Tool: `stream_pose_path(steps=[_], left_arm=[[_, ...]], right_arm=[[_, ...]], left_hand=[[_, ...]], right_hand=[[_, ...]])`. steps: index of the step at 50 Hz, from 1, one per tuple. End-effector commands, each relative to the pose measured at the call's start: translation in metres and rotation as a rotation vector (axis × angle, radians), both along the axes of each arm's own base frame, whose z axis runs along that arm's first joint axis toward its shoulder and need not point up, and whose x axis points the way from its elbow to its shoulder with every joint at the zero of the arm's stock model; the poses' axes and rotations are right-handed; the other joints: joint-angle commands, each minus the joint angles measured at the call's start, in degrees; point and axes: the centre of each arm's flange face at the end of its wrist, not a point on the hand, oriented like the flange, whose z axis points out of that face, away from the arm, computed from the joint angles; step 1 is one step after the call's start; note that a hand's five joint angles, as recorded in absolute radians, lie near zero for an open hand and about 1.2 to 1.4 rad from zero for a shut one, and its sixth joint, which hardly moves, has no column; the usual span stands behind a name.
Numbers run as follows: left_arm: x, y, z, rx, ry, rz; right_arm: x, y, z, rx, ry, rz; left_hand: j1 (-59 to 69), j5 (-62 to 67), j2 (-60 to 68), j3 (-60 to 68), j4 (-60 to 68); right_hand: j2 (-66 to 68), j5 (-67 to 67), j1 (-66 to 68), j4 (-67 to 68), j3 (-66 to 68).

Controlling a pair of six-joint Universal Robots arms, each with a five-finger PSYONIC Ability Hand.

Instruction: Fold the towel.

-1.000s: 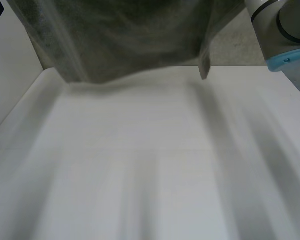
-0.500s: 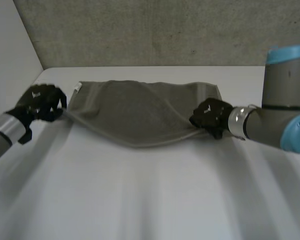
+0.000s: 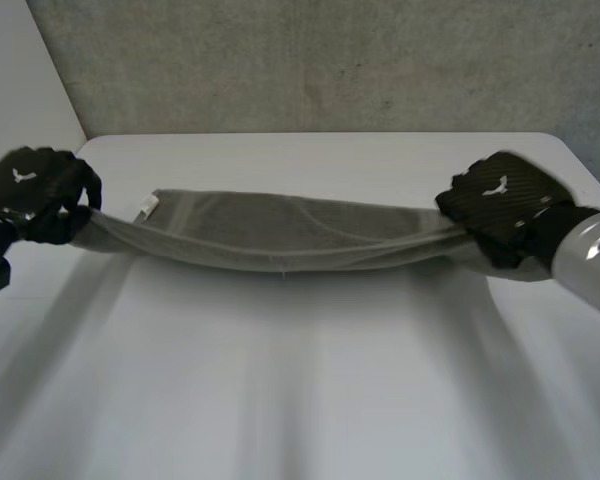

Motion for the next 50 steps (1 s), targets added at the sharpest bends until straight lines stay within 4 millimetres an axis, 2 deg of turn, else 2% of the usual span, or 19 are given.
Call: stream_pose_path(steps=[1,7,9,10,11,14,16,17,19,21,22,24,25,27,28,35,42,45,50], left_arm=[[0.016,0.016,0.040,-0.035,0.123,0.041],[0.024,0.013,0.046,-0.025,0.181,0.035],[0.024,0.010,0.044,-0.026,0.181,0.033],[0.023,0.007,0.039,-0.019,0.182,0.026],[0.021,-0.002,0.028,0.004,0.189,0.015],[0.017,-0.009,0.020,0.018,0.194,0.000],[0.002,-0.023,0.006,0.054,0.207,-0.049],[0.001,-0.023,0.006,0.055,0.207,-0.049],[-0.011,-0.038,-0.011,0.097,0.211,-0.066],[-0.018,-0.048,-0.017,0.107,0.212,-0.071],[-0.018,-0.048,-0.018,0.107,0.212,-0.071],[-0.021,-0.067,-0.031,0.131,0.217,-0.052],[-0.021,-0.067,-0.031,0.131,0.217,-0.052],[-0.022,-0.086,-0.044,0.147,0.220,-0.029],[-0.022,-0.086,-0.044,0.147,0.220,-0.029],[-0.021,-0.126,-0.065,0.160,0.222,0.016],[-0.029,-0.145,-0.079,0.161,0.216,0.002],[-0.033,-0.152,-0.084,0.146,0.193,-0.006],[-0.041,-0.158,-0.091,0.112,0.151,-0.023]], right_arm=[[-0.014,0.010,0.031,-0.052,-0.017,-0.005],[-0.017,0.001,0.035,-0.069,-0.031,0.023],[-0.015,-0.013,0.023,-0.038,-0.025,0.030],[-0.015,-0.013,0.023,-0.038,-0.025,0.030],[-0.013,-0.023,0.015,-0.019,-0.017,0.028],[-0.008,-0.043,0.002,-0.001,-0.005,0.029],[-0.005,-0.052,-0.004,0.011,0.003,0.027],[-0.001,-0.060,-0.010,0.018,0.009,0.026],[0.003,-0.068,-0.015,0.027,0.015,0.026],[0.009,-0.075,-0.022,0.034,0.023,0.027],[0.015,-0.080,-0.030,0.043,0.030,0.029],[0.019,-0.087,-0.037,0.051,0.035,0.027],[0.022,-0.094,-0.043,0.055,0.039,0.021],[0.024,-0.101,-0.051,0.058,0.042,0.013],[0.026,-0.108,-0.059,0.063,0.043,0.007],[0.043,-0.125,-0.082,0.027,0.055,-0.012],[0.049,-0.146,-0.105,-0.027,0.058,-0.052],[0.060,-0.148,-0.108,-0.064,0.043,-0.032],[0.064,-0.157,-0.117,-0.103,0.030,-0.037]], left_hand=[[6.8,3.7,2.7,2.9,1.9],[6.8,3.7,2.7,2.9,1.9],[6.8,3.7,2.7,2.9,1.9],[6.8,3.7,2.7,2.9,1.9],[6.8,3.7,2.7,2.9,1.9],[6.8,3.7,2.7,2.9,1.9],[6.8,3.7,2.7,2.9,1.9],[6.8,3.7,2.7,2.9,1.9],[6.8,3.7,2.7,2.9,1.9],[6.8,3.7,2.7,2.9,1.9],[6.8,3.7,2.7,2.9,1.9],[6.8,3.7,2.7,2.9,1.9],[6.8,3.7,2.7,2.9,1.9],[6.8,3.7,2.7,2.9,1.9],[6.8,3.7,2.7,2.9,1.9],[6.8,3.7,2.7,2.9,1.9],[6.8,3.7,2.7,2.9,1.9],[6.8,3.7,2.7,2.9,1.9],[6.8,3.7,2.7,2.9,1.9]], right_hand=[[4.1,3.2,3.8,3.1,3.7],[4.1,3.2,3.8,3.1,3.7],[4.1,3.2,3.8,3.1,3.7],[4.1,3.2,3.8,3.1,3.7],[4.1,3.2,3.8,3.1,3.7],[4.1,3.2,3.8,3.1,3.7],[4.1,3.2,3.8,3.1,3.7],[4.1,3.2,3.8,3.1,3.7],[4.1,3.2,3.8,3.1,3.7],[4.1,3.2,3.8,3.1,3.7],[4.1,3.2,3.8,3.1,3.7],[4.1,3.2,3.8,3.1,3.7],[4.1,3.2,3.8,3.1,3.7],[4.1,3.2,3.8,3.1,3.7],[4.1,3.2,3.8,3.1,3.7],[4.1,3.2,3.8,3.1,3.7],[4.1,3.2,3.8,3.1,3.7],[4.1,3.2,3.8,3.1,3.7],[4.1,3.2,3.8,3.1,3.7]])
